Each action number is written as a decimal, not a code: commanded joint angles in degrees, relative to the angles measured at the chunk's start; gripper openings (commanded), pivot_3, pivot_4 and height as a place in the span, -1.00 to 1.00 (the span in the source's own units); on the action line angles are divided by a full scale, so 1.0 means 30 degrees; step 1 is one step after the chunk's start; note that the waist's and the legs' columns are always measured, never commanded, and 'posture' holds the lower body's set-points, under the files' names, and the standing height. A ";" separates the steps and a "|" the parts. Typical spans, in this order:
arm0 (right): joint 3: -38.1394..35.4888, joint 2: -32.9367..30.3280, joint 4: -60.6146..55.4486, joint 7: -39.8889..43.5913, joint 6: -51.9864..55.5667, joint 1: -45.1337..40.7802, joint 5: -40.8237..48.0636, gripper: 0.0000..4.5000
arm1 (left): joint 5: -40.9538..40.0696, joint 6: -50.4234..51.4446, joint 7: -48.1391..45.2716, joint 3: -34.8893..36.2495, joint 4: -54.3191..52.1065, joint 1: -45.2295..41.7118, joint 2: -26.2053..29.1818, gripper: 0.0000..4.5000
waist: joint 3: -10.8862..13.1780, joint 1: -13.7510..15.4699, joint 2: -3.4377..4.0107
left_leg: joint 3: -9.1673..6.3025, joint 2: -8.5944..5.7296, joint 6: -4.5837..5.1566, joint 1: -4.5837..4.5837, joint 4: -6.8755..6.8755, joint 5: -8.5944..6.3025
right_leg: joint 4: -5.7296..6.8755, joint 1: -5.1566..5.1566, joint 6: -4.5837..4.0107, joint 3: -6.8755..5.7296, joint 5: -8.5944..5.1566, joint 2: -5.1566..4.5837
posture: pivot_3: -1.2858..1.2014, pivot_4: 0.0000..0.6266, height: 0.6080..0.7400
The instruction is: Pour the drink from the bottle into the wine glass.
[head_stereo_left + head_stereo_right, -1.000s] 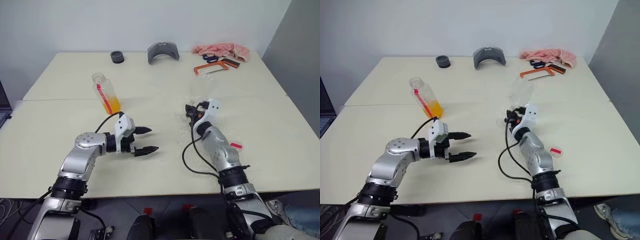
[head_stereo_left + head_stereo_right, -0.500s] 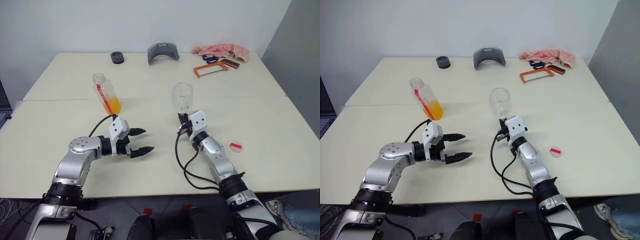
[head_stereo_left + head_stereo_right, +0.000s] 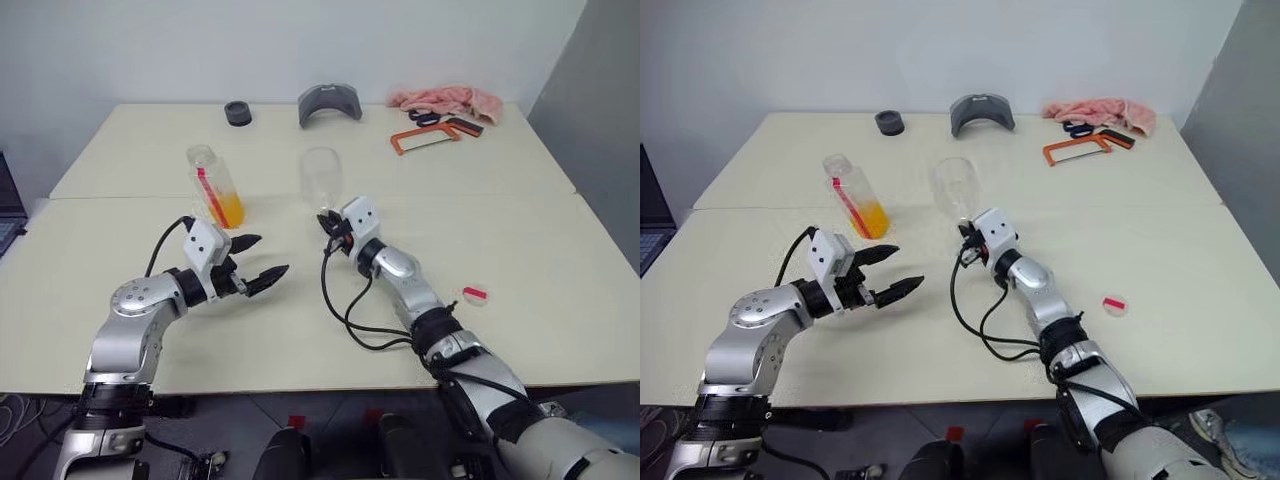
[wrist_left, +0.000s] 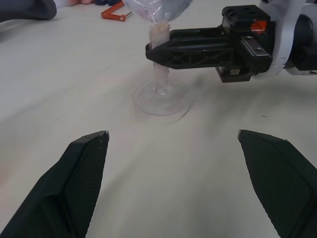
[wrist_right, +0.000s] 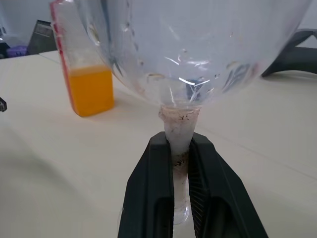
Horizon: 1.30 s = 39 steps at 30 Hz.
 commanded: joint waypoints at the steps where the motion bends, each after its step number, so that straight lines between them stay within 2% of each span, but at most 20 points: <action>1: -0.0610 0.0152 0.1444 0.0601 -0.1004 -0.0814 0.0097 -0.95 | -0.0593 0.0434 0.0664 0.1018 -0.1651 0.0168 0.0427 1.00 | 0.0000 0.0036 -0.0001 | -0.0001 -0.0007 0.0000 0.0000 0.0000 0.0000 | 0.0000 0.0002 0.0000 0.0000 0.0000 -0.0001 | 0.03 -0.52 1.00; 10: -0.1037 0.0215 0.2734 0.0736 -0.1411 -0.0976 -0.0233 -0.95 | -0.1381 0.1549 0.1530 0.2027 -0.3279 0.0141 0.1106 1.00 | 0.0000 0.0001 -0.0001 | -0.0002 0.0000 0.0000 0.0009 0.0002 0.0000 | 0.0010 0.0005 0.0000 -0.0003 0.0000 0.0010 | 0.03 -0.52 1.00; 22: -0.1432 0.0495 0.2647 0.1163 -0.1625 -0.0703 -0.0225 0.91 | -0.1764 0.1749 0.1747 0.2376 -0.3735 -0.0095 0.1706 1.00 | 0.0000 -0.0029 0.0000 | -0.0002 0.0000 -0.0003 0.0009 0.0001 0.0002 | 0.0009 0.0006 0.0000 -0.0005 0.0000 0.0017 | 0.03 -0.52 1.00; 23: -0.1450 0.0511 0.2641 0.1178 -0.1618 -0.0688 -0.0226 0.97 | -0.1768 0.1736 0.1765 0.2417 -0.3758 -0.0102 0.1732 1.00 | 0.0000 -0.0029 0.0000 | -0.0001 0.0000 -0.0003 0.0008 0.0001 0.0002 | 0.0008 0.0006 0.0000 -0.0005 0.0000 0.0019 | 0.03 -0.52 1.00; 32: -0.1428 0.0107 0.2173 0.1587 -0.1746 -0.0106 -0.0312 0.97 | -0.2328 0.1985 0.2325 0.3014 -0.4684 0.0271 0.1735 1.00 | 0.0000 -0.0028 0.0000 | -0.0003 0.0004 -0.0003 0.0007 0.0001 0.0002 | 0.0008 0.0006 0.0000 -0.0003 0.0000 0.0017 | 0.03 -0.52 1.00; 39: -0.1104 -0.1401 -0.0869 0.2698 -0.1124 0.2182 -0.0336 0.97 | -0.2620 0.2006 0.3034 0.3150 -0.5267 0.1059 0.1303 1.00 | 0.0000 -0.0009 0.0000 | -0.0004 0.0003 -0.0001 0.0004 0.0003 0.0000 | 0.0005 0.0009 0.0000 -0.0004 0.0000 0.0010 | 0.03 -0.52 1.00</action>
